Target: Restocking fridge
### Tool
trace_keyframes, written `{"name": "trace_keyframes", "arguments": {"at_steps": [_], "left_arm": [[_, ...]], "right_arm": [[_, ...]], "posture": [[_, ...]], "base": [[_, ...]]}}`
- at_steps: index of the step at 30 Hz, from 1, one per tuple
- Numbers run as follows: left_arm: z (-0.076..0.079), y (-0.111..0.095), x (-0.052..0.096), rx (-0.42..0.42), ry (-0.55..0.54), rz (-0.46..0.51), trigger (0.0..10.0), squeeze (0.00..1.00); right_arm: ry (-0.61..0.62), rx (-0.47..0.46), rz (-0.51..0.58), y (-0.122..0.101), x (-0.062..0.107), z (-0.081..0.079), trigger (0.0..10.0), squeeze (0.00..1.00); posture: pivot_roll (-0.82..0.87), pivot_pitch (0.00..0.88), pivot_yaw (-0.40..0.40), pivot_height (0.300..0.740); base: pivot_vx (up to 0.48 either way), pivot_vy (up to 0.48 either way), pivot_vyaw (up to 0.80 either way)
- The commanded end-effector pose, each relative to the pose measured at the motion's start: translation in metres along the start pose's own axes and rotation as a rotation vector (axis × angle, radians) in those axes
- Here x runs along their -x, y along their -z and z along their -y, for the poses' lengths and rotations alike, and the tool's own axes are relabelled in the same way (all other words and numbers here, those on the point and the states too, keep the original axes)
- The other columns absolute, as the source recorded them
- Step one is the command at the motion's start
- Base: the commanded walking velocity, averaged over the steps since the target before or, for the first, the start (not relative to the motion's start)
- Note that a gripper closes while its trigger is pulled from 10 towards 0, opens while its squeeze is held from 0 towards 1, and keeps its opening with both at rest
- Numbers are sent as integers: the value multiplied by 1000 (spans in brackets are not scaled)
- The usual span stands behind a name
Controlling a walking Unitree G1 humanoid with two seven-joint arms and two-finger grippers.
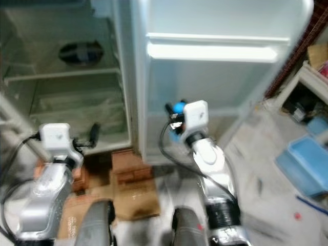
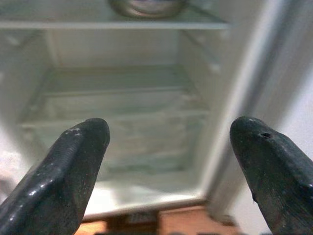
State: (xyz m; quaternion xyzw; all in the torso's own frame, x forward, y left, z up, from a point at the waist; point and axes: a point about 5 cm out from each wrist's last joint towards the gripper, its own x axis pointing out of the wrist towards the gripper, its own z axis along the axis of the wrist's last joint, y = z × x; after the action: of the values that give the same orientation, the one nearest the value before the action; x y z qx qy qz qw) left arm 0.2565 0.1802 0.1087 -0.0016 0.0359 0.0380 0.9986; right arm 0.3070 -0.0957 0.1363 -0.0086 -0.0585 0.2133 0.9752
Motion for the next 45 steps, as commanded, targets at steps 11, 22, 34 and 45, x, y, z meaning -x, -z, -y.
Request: {"name": "trace_keyframes", "arguments": {"at_steps": [11, 22, 34, 45], "left_arm": [[11, 0, -1, -8, 17, 4, 10000, 0], [12, 1, -1, -2, 21, -4, 10000, 0], [7, 0, 6, 35, -5, 1, 10000, 0], [4, 0, 12, 24, -21, -4, 10000, 0]], "right_arm": [[48, 44, 29, -7, 3, 18, 10000, 0], [53, 44, 26, -5, 4, 18, 10000, 0], [-7, 22, 7, 1, 6, 6, 10000, 0], [-126, 40, 4, 8, -1, -10, 10000, 0]], "posture": [[50, 34, -39, 621], [52, 44, -38, 621], [60, 77, -41, 611], [88, 109, -40, 541]], "base": [[106, 0, 0], [0, -334, 0], [0, 0, 0], [0, 0, 0]]}}
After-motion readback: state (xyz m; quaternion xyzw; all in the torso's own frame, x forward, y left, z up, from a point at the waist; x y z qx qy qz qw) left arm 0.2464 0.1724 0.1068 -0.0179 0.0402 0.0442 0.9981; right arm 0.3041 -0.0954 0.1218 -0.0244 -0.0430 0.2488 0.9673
